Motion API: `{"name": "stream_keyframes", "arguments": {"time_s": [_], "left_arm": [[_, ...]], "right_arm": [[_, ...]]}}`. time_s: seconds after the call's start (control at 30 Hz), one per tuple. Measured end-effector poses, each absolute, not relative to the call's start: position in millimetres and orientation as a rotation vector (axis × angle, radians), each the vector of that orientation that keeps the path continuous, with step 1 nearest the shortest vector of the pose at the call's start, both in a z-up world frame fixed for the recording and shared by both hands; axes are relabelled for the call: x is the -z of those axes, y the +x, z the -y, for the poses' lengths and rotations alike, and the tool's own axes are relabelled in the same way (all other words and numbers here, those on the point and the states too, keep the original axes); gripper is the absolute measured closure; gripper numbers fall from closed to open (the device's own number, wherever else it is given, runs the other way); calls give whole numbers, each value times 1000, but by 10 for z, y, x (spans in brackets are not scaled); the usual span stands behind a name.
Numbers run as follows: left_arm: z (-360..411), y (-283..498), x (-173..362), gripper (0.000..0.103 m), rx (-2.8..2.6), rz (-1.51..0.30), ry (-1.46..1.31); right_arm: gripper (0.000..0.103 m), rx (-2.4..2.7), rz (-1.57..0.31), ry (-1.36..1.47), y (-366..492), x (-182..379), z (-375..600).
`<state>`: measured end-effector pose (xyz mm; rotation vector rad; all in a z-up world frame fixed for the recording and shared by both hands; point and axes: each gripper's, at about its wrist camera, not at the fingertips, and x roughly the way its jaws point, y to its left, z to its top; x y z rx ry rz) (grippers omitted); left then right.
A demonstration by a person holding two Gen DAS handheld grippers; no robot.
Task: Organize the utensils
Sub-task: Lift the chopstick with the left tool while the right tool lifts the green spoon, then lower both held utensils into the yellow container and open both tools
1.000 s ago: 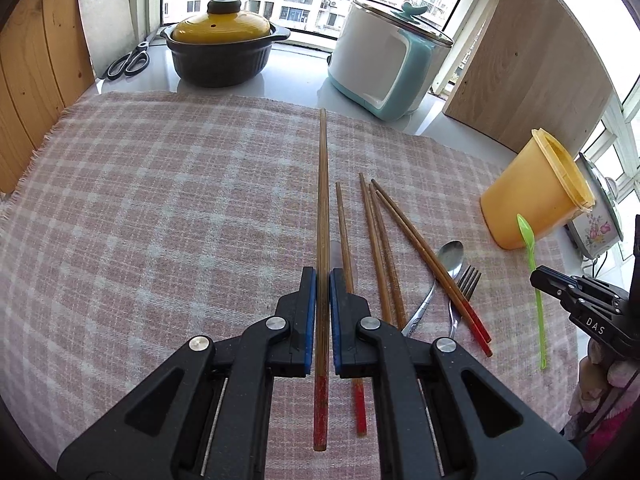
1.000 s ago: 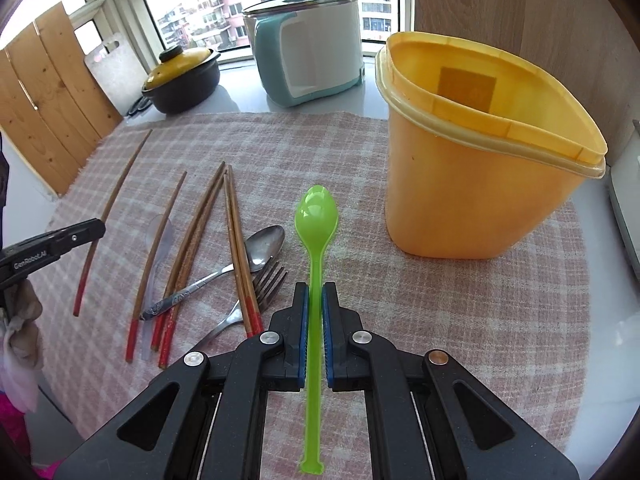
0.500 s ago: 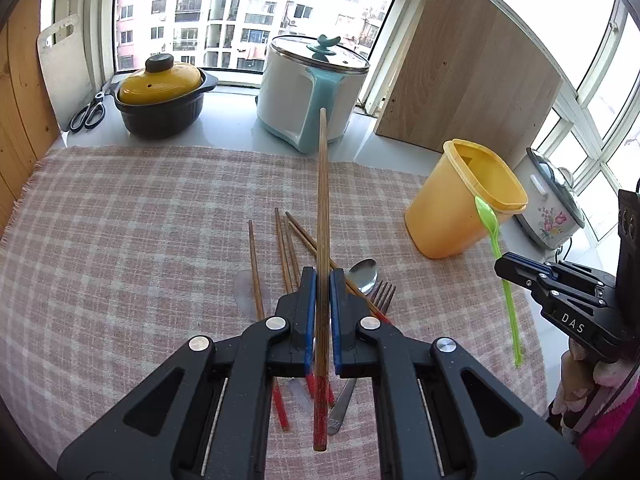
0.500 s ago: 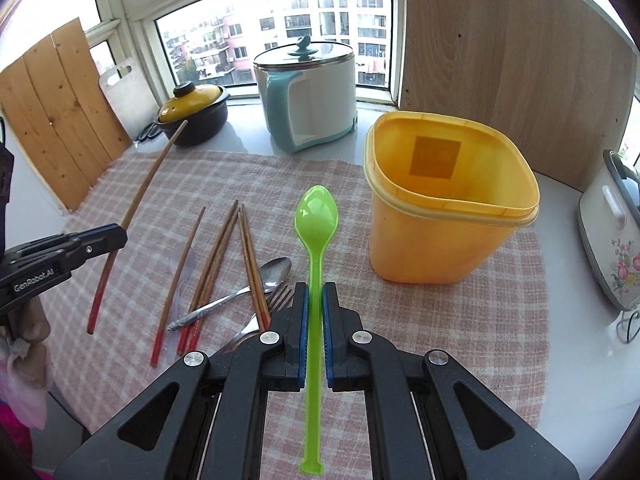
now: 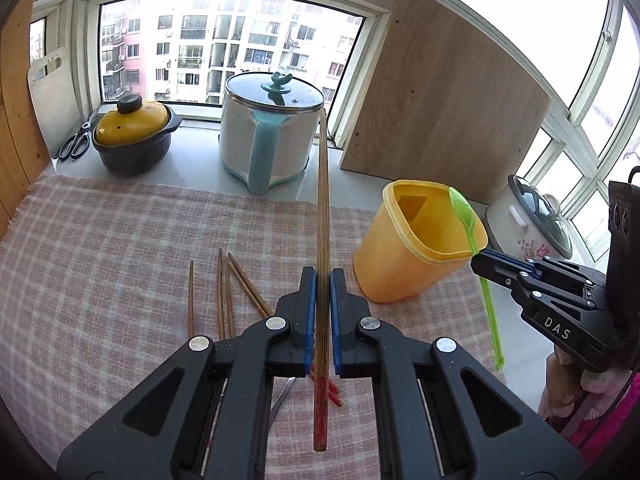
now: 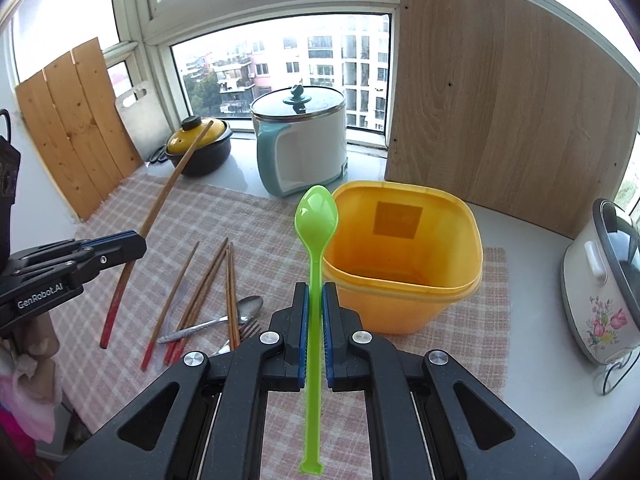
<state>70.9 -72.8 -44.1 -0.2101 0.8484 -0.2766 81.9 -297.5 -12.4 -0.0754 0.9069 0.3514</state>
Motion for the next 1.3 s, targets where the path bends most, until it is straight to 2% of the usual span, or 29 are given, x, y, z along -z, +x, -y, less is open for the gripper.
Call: {"name": "stream_keyframes", "arguments": {"time_s": [0.47,0.87,1.3], "left_arm": [[1354,1263,165,98,318,-808,-252],[1632,1780,369,98,323,-827,-361],[1948,1990,488,98,296,-802,-332]], "right_arm": [[98,-366,-826,-64,1454,-97,3263],[98,-328,-808,-31,1962,17,3423],[98,-321,-822,8,2184,225,3555]]}}
